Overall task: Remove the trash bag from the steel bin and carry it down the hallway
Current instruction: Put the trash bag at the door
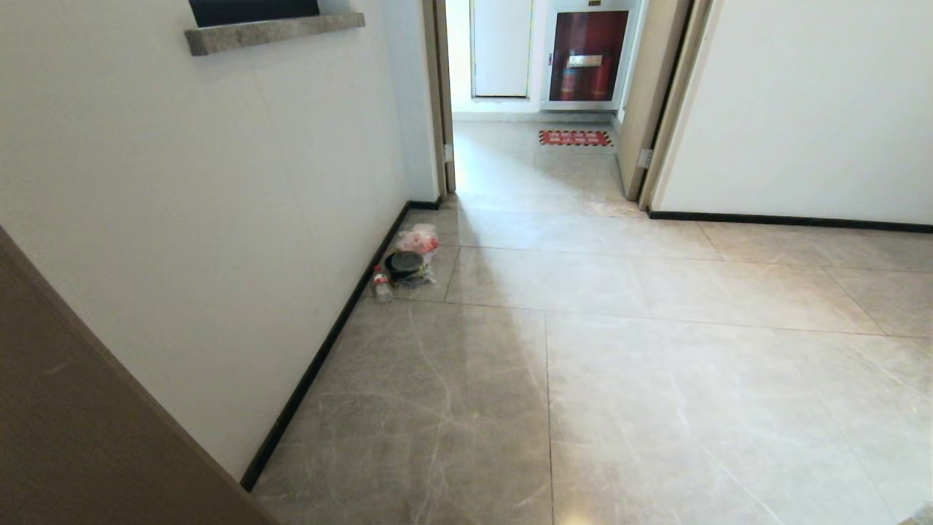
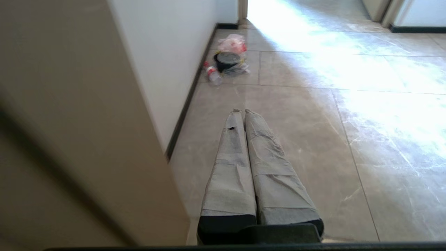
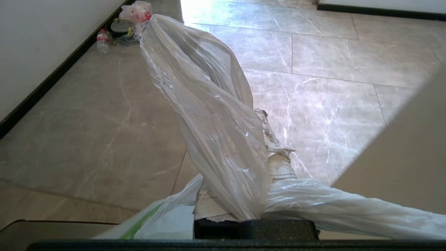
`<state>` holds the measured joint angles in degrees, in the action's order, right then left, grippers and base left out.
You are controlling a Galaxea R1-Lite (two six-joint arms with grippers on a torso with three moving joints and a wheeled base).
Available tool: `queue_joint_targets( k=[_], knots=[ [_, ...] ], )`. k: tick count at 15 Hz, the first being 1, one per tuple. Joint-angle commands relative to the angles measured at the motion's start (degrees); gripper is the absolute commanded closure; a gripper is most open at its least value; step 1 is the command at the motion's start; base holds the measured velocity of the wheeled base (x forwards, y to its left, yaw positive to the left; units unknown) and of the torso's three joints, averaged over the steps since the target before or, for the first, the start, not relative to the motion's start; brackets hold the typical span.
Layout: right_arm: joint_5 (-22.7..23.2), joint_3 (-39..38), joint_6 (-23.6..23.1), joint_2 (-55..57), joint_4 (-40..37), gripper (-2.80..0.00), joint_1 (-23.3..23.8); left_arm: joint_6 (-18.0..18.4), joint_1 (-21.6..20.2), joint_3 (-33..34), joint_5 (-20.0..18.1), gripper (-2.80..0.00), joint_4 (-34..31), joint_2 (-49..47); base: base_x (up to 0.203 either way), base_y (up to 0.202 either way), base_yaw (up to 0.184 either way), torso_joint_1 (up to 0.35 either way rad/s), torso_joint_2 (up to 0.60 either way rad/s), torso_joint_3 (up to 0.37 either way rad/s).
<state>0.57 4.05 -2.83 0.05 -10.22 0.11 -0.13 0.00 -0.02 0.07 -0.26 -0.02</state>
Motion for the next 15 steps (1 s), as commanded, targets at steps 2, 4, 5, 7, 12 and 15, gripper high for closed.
queue_joint_targets(
  k=[2, 4, 5, 7, 12, 15],
  knots=[
    [0.0, 0.0, 0.0, 0.0, -0.1, 0.0, 0.0, 0.0, 0.0, 0.0, 0.0, 0.0, -0.1, 0.0, 0.194, 0.0, -0.001, 0.005, 0.01, 0.006],
    [0.0, 0.0, 0.0, 0.0, -0.1, 0.0, 0.0, 0.0, 0.0, 0.0, 0.0, 0.0, 0.0, 0.0, 0.194, 0.0, 0.001, 0.005, 0.0, 0.002],
    [0.0, 0.0, -0.1, 0.0, -0.1, 0.0, 0.0, 0.0, 0.0, 0.0, 0.0, 0.0, -0.1, 0.0, 0.195, 0.0, 0.001, 0.003, 0.01, 0.002],
    [0.0, 0.0, 0.0, 0.0, -0.1, 0.0, 0.0, 0.0, 0.0, 0.0, 0.0, 0.0, -0.1, 0.0, 0.194, 0.0, 0.0, 0.0, 0.0, -0.002],
    [0.0, 0.0, -0.1, 0.0, 0.0, 0.0, 0.0, 0.0, 0.0, 0.0, 0.0, 0.0, 0.0, 0.0, 0.194, 0.0, 0.001, 0.003, 0.0, 0.001],
    [0.0, 0.0, -0.1, 0.0, 0.0, 0.0, 0.0, 0.0, 0.0, 0.0, 0.0, 0.0, 0.0, 0.0, 0.197, 0.0, 0.0, 0.003, 0.0, 0.0]
  ],
)
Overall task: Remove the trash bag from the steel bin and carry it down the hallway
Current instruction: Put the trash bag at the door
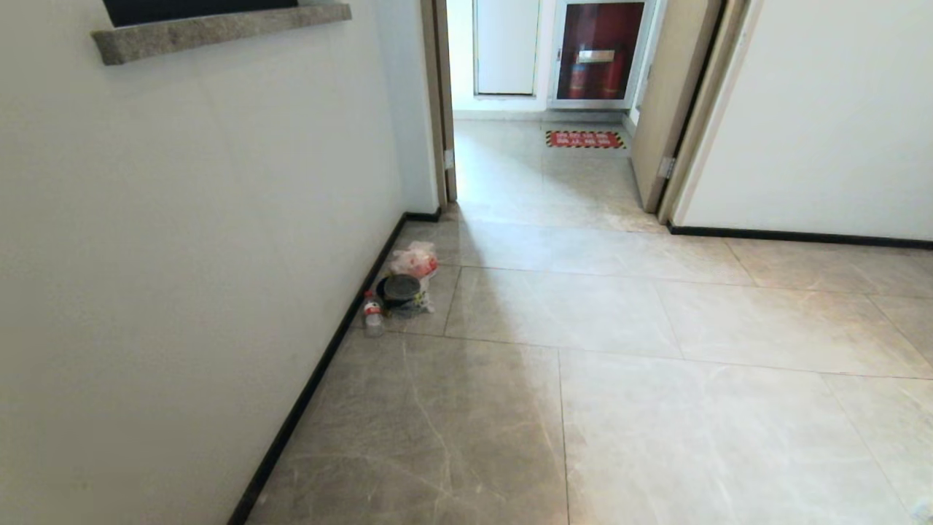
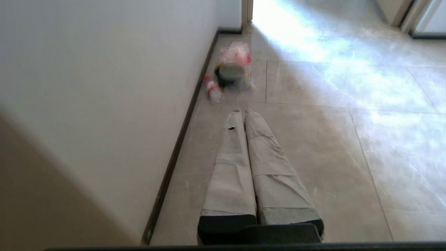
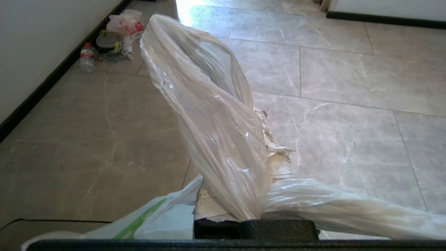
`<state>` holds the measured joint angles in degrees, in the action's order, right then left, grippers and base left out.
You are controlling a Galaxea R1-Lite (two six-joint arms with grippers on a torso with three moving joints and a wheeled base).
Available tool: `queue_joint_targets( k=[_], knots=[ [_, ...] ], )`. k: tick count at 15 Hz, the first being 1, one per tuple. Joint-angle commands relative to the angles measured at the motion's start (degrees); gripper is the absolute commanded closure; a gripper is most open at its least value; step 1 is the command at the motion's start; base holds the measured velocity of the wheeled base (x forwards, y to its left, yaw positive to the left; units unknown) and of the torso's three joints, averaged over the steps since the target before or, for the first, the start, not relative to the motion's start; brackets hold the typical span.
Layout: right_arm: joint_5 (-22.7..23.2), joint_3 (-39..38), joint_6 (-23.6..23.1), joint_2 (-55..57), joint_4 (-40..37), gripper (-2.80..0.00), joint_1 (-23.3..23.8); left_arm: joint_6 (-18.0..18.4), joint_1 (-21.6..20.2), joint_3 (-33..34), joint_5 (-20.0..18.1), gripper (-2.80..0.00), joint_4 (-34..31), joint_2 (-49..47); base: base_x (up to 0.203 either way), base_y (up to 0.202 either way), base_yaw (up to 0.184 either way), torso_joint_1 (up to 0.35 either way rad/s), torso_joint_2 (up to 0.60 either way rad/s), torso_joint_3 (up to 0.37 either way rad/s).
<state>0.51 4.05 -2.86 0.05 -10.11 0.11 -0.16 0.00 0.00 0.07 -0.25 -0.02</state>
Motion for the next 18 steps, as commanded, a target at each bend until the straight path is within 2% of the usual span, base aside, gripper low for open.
queue_joint_targets(
  k=[1, 18],
  knots=[
    [0.0, 0.0, 0.0, 0.0, -0.1, 0.0, 0.0, 0.0, 0.0, 0.0, 0.0, 0.0, 0.0, 0.0, 0.208, 0.0, -0.002, 0.006, 0.0, 0.0],
    [0.1, 0.0, -0.1, 0.0, -0.1, 0.0, 0.0, 0.1, 0.0, -0.1, 0.0, 0.0, 0.0, 0.0, 0.19, 0.0, 0.0, 0.004, 0.0, 0.002]
  ],
)
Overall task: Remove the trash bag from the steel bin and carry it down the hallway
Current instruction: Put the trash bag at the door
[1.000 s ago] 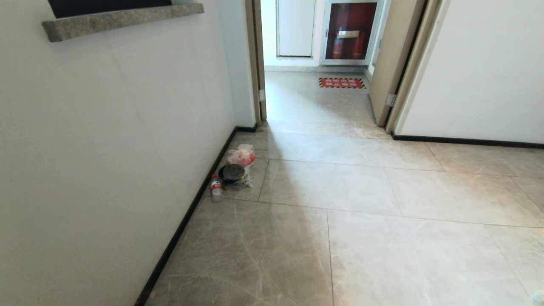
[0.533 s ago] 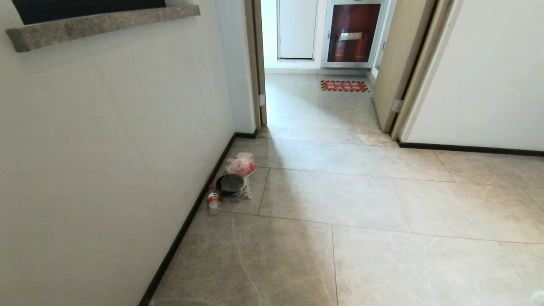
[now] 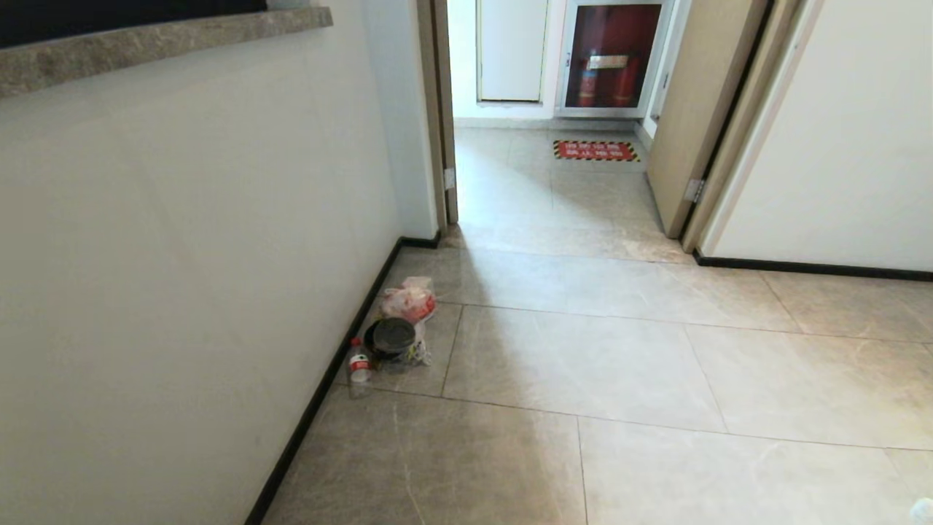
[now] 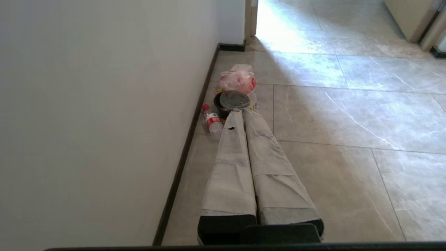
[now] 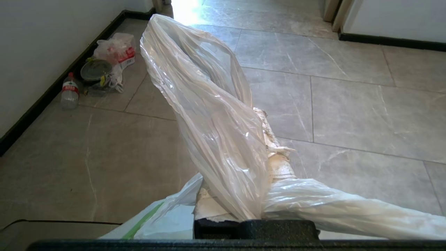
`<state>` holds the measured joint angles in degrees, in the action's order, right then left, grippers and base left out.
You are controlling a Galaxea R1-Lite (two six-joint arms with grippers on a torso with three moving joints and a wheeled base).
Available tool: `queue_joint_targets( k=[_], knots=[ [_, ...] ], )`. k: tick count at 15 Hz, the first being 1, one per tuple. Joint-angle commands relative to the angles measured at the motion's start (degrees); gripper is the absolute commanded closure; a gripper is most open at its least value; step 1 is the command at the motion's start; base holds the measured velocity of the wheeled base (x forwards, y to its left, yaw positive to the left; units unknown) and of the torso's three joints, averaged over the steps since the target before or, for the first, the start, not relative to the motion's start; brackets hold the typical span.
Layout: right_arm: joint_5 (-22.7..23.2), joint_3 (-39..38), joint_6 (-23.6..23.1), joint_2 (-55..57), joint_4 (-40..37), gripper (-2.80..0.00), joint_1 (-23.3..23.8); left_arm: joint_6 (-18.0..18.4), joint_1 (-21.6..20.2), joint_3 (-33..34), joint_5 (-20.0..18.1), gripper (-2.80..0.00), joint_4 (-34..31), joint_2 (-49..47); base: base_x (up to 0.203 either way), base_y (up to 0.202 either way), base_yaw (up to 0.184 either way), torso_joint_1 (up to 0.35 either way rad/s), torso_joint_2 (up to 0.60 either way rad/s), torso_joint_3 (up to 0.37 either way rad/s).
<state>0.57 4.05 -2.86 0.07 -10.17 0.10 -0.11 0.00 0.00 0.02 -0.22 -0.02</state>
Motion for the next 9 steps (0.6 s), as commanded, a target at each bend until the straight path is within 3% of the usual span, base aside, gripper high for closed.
queue_joint_targets(
  k=[1, 9],
  knots=[
    [0.0, 0.0, -0.1, 0.0, 0.0, 0.0, 0.0, 0.0, 0.0, 0.0, 0.1, 0.0, -0.1, 0.0, 0.19, 0.0, 0.002, -0.001, 0.0, -0.001],
    [0.0, 0.0, -0.1, 0.0, -0.1, 0.0, 0.0, 0.0, 0.0, 0.0, 0.0, 0.0, 0.0, 0.0, 0.194, 0.0, 0.002, 0.003, 0.0, 0.0]
  ],
)
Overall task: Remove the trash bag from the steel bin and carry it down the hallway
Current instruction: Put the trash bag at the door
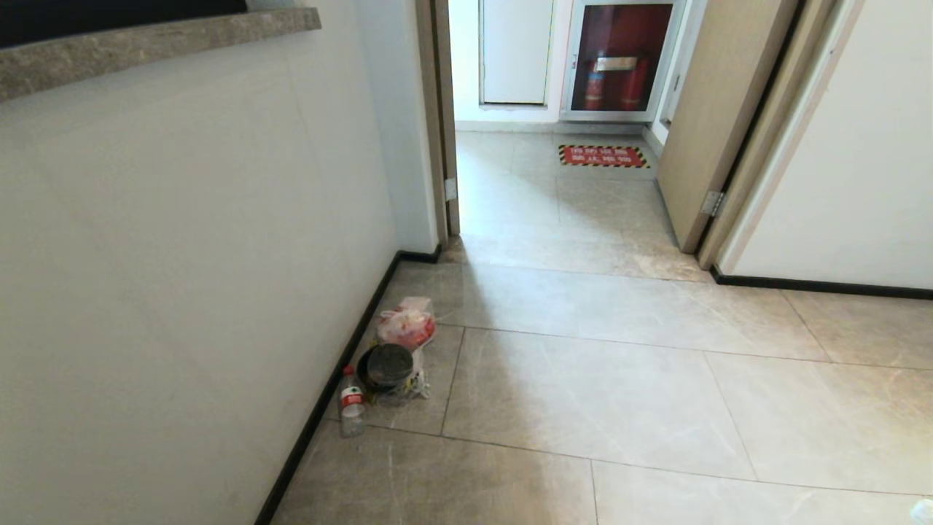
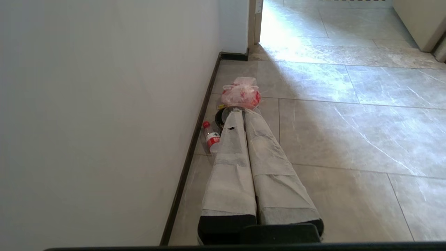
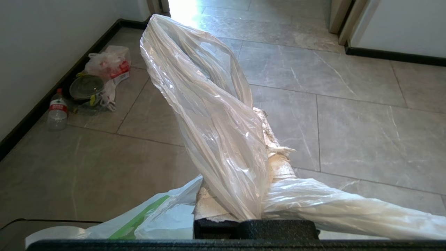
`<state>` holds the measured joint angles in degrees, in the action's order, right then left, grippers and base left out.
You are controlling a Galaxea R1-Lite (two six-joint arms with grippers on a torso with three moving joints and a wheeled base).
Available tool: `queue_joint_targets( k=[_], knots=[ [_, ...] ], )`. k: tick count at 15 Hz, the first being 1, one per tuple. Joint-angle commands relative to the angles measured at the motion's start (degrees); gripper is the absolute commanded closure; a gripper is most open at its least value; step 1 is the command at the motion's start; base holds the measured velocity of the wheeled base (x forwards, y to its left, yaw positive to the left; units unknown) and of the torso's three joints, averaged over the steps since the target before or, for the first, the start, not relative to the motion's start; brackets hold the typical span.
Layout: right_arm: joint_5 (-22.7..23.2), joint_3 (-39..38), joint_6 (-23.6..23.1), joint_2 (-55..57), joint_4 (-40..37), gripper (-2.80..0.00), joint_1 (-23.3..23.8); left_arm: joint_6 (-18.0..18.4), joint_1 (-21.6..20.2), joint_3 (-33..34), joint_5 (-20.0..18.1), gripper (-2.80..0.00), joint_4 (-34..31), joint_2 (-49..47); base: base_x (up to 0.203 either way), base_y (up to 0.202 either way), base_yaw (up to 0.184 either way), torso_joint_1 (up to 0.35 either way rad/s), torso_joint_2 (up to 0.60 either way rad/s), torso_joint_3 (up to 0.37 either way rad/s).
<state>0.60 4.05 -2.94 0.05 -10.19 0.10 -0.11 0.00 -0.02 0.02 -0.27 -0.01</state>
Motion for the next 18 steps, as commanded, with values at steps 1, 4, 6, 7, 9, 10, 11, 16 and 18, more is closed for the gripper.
queue_joint_targets(
  k=[1, 4, 6, 7, 9, 10, 11, 16, 18],
  knots=[
    [0.0, 0.0, 0.0, 0.0, 0.0, 0.0, 0.0, 0.1, 0.0, 0.0, 0.1, 0.0, 0.0, 0.0, 0.193, 0.0, 0.001, -0.002, 0.0, 0.005],
    [0.0, 0.0, 0.1, 0.0, -0.1, 0.0, 0.0, 0.1, 0.0, 0.0, 0.1, 0.0, -0.1, 0.0, 0.101, 0.0, 0.0, 0.001, 0.0, 0.001],
    [0.0, 0.0, 0.0, 0.0, -0.1, 0.0, 0.0, 0.2, 0.0, -0.1, 0.1, 0.0, -0.1, 0.0, 0.0, 0.0, 0.0, 0.0, 0.0, 0.0],
    [0.0, 0.0, 0.0, 0.0, -0.1, 0.0, 0.0, 0.2, 0.0, -0.1, 0.1, 0.0, -0.1, 0.0, 0.0, 0.0, 0.0, 0.0, 0.0, 0.0],
    [0.0, 0.0, 0.0, 0.0, -0.1, 0.0, 0.0, 0.1, 0.0, -0.1, 0.1, 0.0, -0.1, 0.0, 0.0, 0.0, 0.0, 0.0, 0.0, 0.0],
    [0.0, 0.0, 0.1, 0.0, -0.1, 0.0, 0.0, 0.2, 0.0, -0.1, 0.1, 0.0, -0.1, 0.0, 0.0, 0.0, 0.0, 0.0, 0.0, 0.0],
    [0.0, 0.0, 0.1, 0.0, -0.1, 0.0, 0.0, 0.1, 0.0, 0.0, 0.1, 0.0, -0.1, 0.0, 0.003, -0.067, -0.006, 0.002, 0.0, 0.006],
    [0.0, 0.0, 0.0, 0.0, -0.1, 0.0, 0.0, 0.0, 0.0, 0.0, 0.1, 0.0, -0.1, 0.0, 0.0, -0.178, 0.001, 0.002, 0.0, 0.001],
    [0.0, 0.0, 0.1, 0.0, -0.1, 0.0, 0.0, 0.0, 0.0, -0.1, 0.1, 0.0, -0.1, 0.0, 0.0, -0.196, 0.002, 0.004, 0.0, 0.001]
  ],
)
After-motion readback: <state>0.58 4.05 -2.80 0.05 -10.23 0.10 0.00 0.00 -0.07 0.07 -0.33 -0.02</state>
